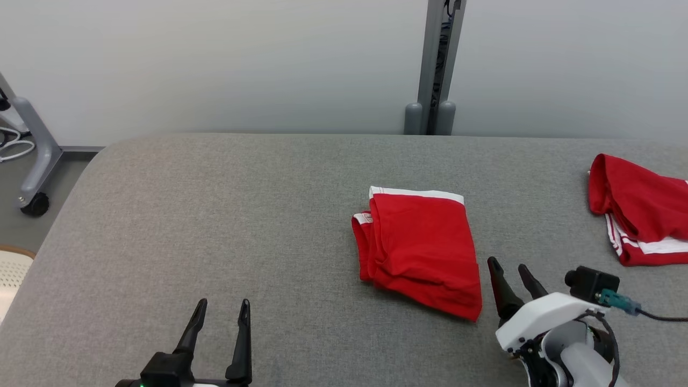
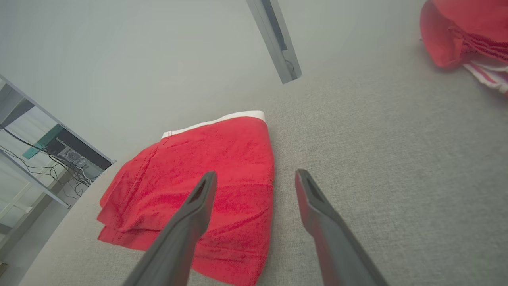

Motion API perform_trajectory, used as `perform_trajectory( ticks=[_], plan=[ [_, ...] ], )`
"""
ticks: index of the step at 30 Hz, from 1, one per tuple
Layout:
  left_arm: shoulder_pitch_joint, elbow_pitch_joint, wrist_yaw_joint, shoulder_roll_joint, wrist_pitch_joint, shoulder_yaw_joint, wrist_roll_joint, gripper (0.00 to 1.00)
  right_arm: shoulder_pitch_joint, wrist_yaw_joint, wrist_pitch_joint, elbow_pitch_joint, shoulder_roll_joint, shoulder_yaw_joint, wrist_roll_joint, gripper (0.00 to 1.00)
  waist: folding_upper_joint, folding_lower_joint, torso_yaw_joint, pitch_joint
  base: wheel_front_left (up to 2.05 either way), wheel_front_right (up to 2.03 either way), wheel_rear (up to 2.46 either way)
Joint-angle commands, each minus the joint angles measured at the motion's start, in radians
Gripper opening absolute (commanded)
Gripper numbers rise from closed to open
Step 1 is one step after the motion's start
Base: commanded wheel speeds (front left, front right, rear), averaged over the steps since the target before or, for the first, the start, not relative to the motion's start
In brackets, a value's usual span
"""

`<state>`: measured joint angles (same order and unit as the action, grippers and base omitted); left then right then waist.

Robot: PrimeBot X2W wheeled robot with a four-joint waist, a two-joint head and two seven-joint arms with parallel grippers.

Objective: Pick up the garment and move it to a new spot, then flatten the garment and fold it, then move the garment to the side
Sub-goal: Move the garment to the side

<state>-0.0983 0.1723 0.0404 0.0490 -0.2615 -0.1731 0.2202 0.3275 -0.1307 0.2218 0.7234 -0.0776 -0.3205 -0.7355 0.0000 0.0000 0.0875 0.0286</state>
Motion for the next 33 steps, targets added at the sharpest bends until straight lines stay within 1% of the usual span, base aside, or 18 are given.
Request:
perform_trajectory(
  ticks=[1, 2, 6, 11, 15, 22, 23, 24, 25, 26, 27, 33],
  plan=[
    [0.019, -0.002, -0.006, 0.004, -0.003, 0.000, -0.005, 1.00, 0.020, 0.000, -0.005, 0.016, -0.013, -0.002, -0.011, 1.00, 0.0000, 0.0000, 0.013, -0.012, 0.00, 0.00, 0.00],
    [0.027, 0.001, -0.006, 0.004, -0.003, -0.009, -0.007, 1.00, 0.070, 0.000, -0.018, 0.075, -0.025, -0.013, -0.046, 1.00, 0.0000, 0.0000, 0.027, -0.024, 0.00, 0.00, 0.00],
    [0.053, 0.002, -0.010, 0.003, -0.003, -0.028, -0.008, 1.00, 0.178, 0.000, -0.019, 0.198, -0.048, -0.036, -0.053, 1.00, 0.0000, 0.0000, 0.057, -0.064, 0.00, 0.00, 0.00],
    [0.094, 0.004, -0.008, 0.003, -0.003, -0.056, 0.004, 1.00, 0.280, 0.000, -0.037, 0.315, -0.060, -0.062, -0.073, 1.00, 0.0000, 0.0000, 0.097, -0.123, 0.00, 0.00, 0.00],
    [0.125, 0.003, 0.000, 0.004, -0.003, -0.077, 0.014, 1.00, 0.329, 0.000, -0.066, 0.367, -0.065, -0.077, -0.104, 1.00, 0.0000, 0.0000, 0.126, -0.168, 0.00, 0.00, 0.00],
    [0.161, 0.007, 0.014, 0.004, -0.003, -0.099, 0.030, 1.00, 0.334, 0.000, -0.142, 0.375, -0.069, -0.138, -0.173, 1.00, 0.0000, 0.0000, 0.154, -0.209, 0.00, 0.00, 0.00],
    [0.162, 0.009, 0.015, 0.003, -0.003, -0.102, 0.032, 1.00, 0.328, 0.000, -0.152, 0.374, -0.066, -0.148, -0.181, 0.85, 0.0000, 0.0000, 0.156, -0.210, 0.00, 0.00, 0.00],
    [0.166, 0.010, 0.015, 0.004, -0.003, -0.103, 0.034, 1.00, 0.321, 0.000, -0.163, 0.370, -0.063, -0.163, -0.187, 0.47, 0.0000, 0.0000, 0.158, -0.211, 0.00, 0.00, 0.00],
    [0.170, 0.011, 0.016, 0.004, -0.003, -0.104, 0.035, 1.00, 0.315, 0.000, -0.165, 0.364, -0.063, -0.173, -0.195, 0.35, 0.0000, 0.0000, 0.159, -0.210, 0.00, 0.00, 0.00],
    [0.174, 0.011, 0.018, 0.004, -0.003, -0.104, 0.036, 1.00, 0.311, 0.000, -0.159, 0.357, -0.066, -0.182, -0.200, 0.10, 0.0000, 0.0000, 0.159, -0.209, 0.00, 0.00, 0.00],
    [0.176, 0.011, 0.020, 0.003, -0.003, -0.104, 0.037, 1.00, 0.308, 0.000, -0.147, 0.352, -0.072, -0.191, -0.205, 0.00, 0.0000, 0.0000, 0.159, -0.206, 0.00, 0.00, 0.00],
    [0.156, 0.004, 0.022, 0.003, -0.003, -0.096, 0.029, 1.00, 0.322, 0.000, -0.046, 0.341, -0.102, -0.241, -0.197, 0.00, 0.0000, 0.0000, 0.144, -0.185, 0.00, 0.00, 0.00]
  ],
)
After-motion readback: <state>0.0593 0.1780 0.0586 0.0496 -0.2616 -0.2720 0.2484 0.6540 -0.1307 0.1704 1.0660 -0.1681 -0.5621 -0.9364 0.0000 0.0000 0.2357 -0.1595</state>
